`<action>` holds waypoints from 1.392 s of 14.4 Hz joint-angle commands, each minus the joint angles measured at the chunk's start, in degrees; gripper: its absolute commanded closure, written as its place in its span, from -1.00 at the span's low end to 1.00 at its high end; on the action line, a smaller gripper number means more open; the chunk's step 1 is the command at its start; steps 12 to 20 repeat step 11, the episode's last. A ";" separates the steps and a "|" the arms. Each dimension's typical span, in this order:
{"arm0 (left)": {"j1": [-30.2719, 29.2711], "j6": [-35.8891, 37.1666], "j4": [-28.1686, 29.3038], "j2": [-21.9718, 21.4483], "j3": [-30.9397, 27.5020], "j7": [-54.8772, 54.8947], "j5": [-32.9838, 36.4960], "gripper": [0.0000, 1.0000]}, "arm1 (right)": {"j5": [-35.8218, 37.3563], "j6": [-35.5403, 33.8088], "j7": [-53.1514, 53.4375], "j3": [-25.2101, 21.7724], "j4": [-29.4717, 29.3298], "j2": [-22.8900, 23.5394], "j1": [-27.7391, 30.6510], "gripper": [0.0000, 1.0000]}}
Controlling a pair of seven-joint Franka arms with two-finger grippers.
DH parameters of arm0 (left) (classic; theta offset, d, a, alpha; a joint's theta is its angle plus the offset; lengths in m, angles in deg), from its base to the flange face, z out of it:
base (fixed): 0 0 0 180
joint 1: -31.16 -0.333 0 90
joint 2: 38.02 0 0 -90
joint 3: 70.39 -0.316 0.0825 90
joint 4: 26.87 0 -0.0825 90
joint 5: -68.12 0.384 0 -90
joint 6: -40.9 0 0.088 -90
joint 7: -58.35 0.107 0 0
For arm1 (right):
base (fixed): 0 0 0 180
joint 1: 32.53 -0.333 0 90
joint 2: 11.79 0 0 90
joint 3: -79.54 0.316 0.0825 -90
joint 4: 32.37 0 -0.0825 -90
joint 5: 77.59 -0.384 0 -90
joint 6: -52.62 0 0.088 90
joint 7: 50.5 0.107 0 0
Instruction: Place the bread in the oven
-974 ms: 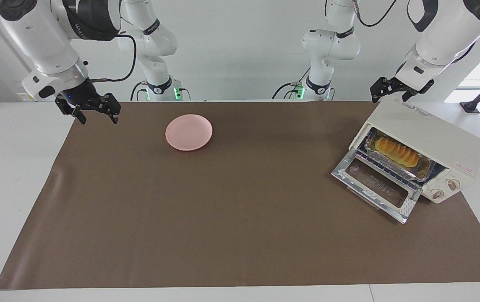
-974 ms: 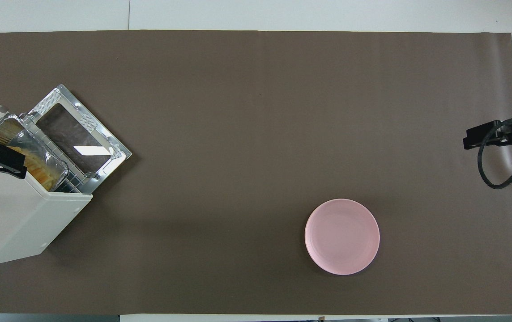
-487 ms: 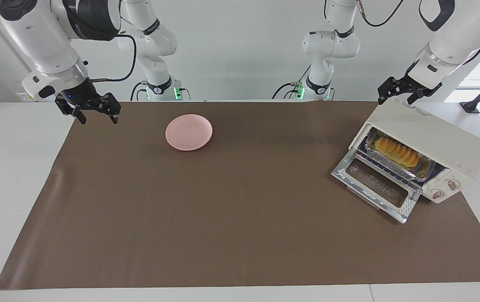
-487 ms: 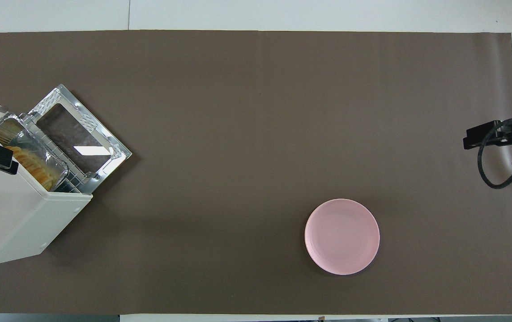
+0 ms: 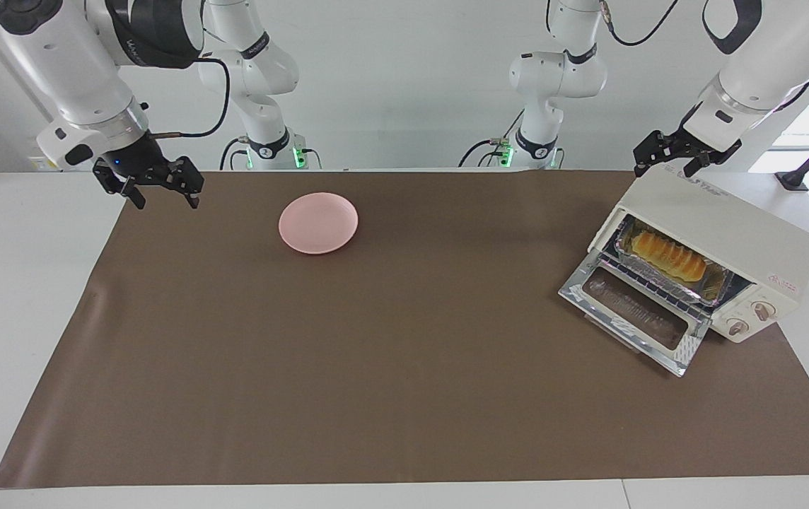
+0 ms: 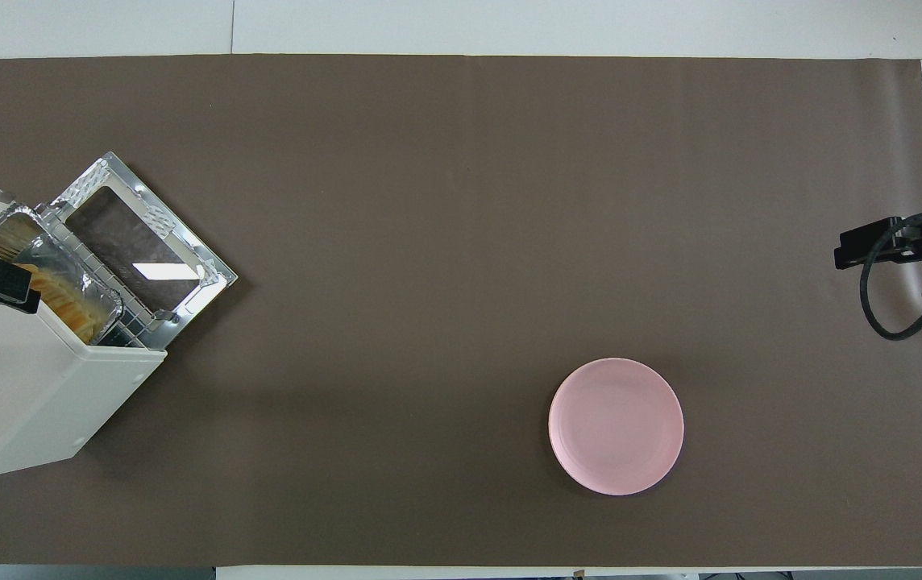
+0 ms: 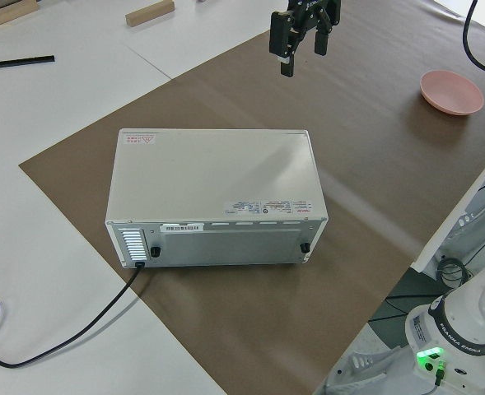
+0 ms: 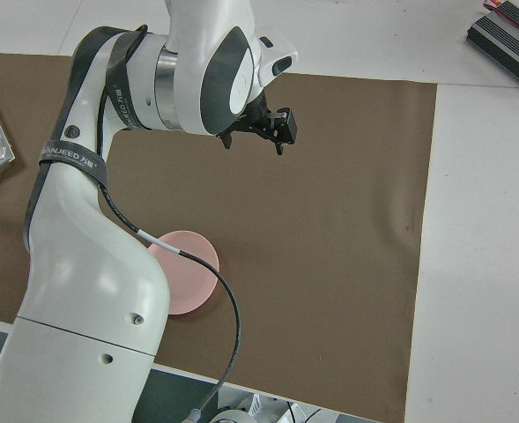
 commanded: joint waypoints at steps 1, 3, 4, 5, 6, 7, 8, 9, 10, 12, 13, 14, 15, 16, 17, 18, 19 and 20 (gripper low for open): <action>-0.80 -3.64 0.44 -0.31 0.46 0.43 -0.61 -1.00 | 0.61 -0.71 -1.09 0.14 0.03 -0.59 0.23 -1.00; -0.36 -5.05 0.01 -0.14 0.46 0.43 -0.61 -1.00 | 0.61 -0.71 -1.09 0.14 0.03 -0.68 0.23 -1.00; -0.45 -6.10 0.09 -0.22 0.37 0.60 -0.61 -1.00 | 0.61 -0.71 -1.09 0.14 0.03 -0.59 0.23 -1.00; -0.80 -6.46 0.18 -0.22 0.46 0.78 -0.61 -1.00 | 0.61 -0.79 -1.09 0.14 0.03 -0.59 0.23 -1.00; -0.80 -6.46 0.27 -0.22 0.46 0.78 -0.61 -1.00 | 0.61 -0.71 -1.09 0.14 0.03 -0.68 0.23 -1.00; -0.80 -6.46 0.27 -0.22 0.37 0.78 -0.61 -1.00 | 0.61 -0.71 -1.09 0.14 0.03 -0.68 0.23 -1.00; -0.80 -6.46 0.53 -0.31 0.46 0.52 -0.61 -1.00 | 0.61 -0.71 -1.09 0.14 0.03 -0.68 0.23 -1.00; -0.80 -6.46 0.62 -0.40 0.46 0.34 -0.61 -1.00 | 0.61 -0.71 -1.09 0.14 0.03 -0.68 0.23 -1.00; -0.80 -6.55 0.53 -0.40 0.46 0.34 -0.61 -1.00 | 0.61 -0.79 -1.09 0.14 0.03 -0.68 0.23 -1.00; -0.72 -6.55 0.53 -0.40 0.46 0.25 -0.61 -1.00 | 0.61 -0.71 -1.09 0.14 0.03 -0.68 0.23 -1.00; -0.72 -6.55 0.53 -0.40 0.46 0.25 -0.61 -1.00 | 0.61 -0.71 -1.09 0.14 0.03 -0.68 0.23 -1.00; -0.72 -6.55 0.53 -0.40 0.46 0.25 -0.61 -1.00 | 0.61 -0.71 -1.09 0.14 0.03 -0.68 0.23 -1.00; -0.72 -6.55 0.53 -0.40 0.46 0.25 -0.61 -1.00 | 0.61 -0.71 -1.09 0.14 0.03 -0.68 0.23 -1.00; -0.72 -6.55 0.53 -0.40 0.46 0.25 -0.61 -1.00 | 0.61 -0.71 -1.09 0.14 0.03 -0.68 0.23 -1.00; -0.72 -6.55 0.53 -0.40 0.46 0.25 -0.61 -1.00 | 0.61 -0.71 -1.09 0.14 0.03 -0.68 0.23 -1.00; -0.72 -6.55 0.53 -0.40 0.46 0.25 -0.61 -1.00 | 0.61 -0.71 -1.09 0.14 0.03 -0.68 0.23 -1.00; -0.72 -6.55 0.53 -0.40 0.46 0.25 -0.61 -1.00 | 0.61 -0.71 -1.09 0.14 0.03 -0.68 0.23 -1.00; -0.72 -6.55 0.53 -0.40 0.46 0.25 -0.61 -1.00 | 0.61 -0.71 -1.09 0.14 0.03 -0.68 0.23 -1.00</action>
